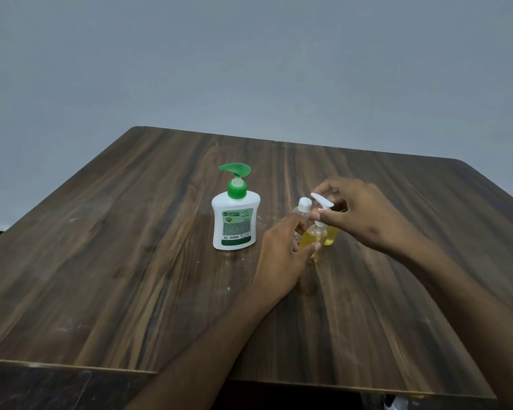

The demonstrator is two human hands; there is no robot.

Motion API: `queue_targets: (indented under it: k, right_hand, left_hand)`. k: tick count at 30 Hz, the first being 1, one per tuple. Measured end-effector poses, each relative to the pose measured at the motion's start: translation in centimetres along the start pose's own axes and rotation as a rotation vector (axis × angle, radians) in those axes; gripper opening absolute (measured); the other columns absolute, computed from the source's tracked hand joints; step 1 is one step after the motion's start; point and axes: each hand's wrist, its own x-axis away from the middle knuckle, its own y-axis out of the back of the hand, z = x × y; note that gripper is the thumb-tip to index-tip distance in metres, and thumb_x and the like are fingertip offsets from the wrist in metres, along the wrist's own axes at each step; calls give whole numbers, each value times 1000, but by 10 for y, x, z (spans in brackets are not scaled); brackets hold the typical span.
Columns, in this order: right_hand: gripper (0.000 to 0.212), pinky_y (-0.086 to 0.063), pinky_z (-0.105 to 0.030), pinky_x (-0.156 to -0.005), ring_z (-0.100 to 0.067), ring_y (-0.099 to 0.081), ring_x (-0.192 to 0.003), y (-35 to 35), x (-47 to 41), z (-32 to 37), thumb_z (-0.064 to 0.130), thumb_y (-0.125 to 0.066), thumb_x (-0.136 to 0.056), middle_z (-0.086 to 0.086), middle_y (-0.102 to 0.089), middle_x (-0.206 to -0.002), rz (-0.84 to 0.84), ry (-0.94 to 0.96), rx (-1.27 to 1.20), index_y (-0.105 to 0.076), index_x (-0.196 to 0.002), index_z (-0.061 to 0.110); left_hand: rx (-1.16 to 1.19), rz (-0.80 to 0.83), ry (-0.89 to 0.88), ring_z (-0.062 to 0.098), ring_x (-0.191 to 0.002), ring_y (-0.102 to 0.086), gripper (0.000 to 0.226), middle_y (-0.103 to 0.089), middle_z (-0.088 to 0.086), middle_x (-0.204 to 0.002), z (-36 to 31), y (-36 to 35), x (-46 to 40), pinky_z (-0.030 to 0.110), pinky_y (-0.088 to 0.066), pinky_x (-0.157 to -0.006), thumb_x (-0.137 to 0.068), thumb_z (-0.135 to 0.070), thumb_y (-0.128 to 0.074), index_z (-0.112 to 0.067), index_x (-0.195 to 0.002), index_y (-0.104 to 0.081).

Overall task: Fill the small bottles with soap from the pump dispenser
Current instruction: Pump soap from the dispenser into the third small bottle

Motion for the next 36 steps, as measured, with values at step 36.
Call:
queue_targets:
  k: [36]
  right_hand:
    - [31, -44, -17, -72, 0, -52, -96, 6, 3, 9, 15, -76, -88, 22, -51, -109, 219, 257, 483, -65, -103, 40]
  left_hand:
    - [21, -10, -46, 4, -65, -53, 27, -57, -14, -70, -3, 2, -4, 11, -37, -62, -77, -10, -87, -20, -98, -73]
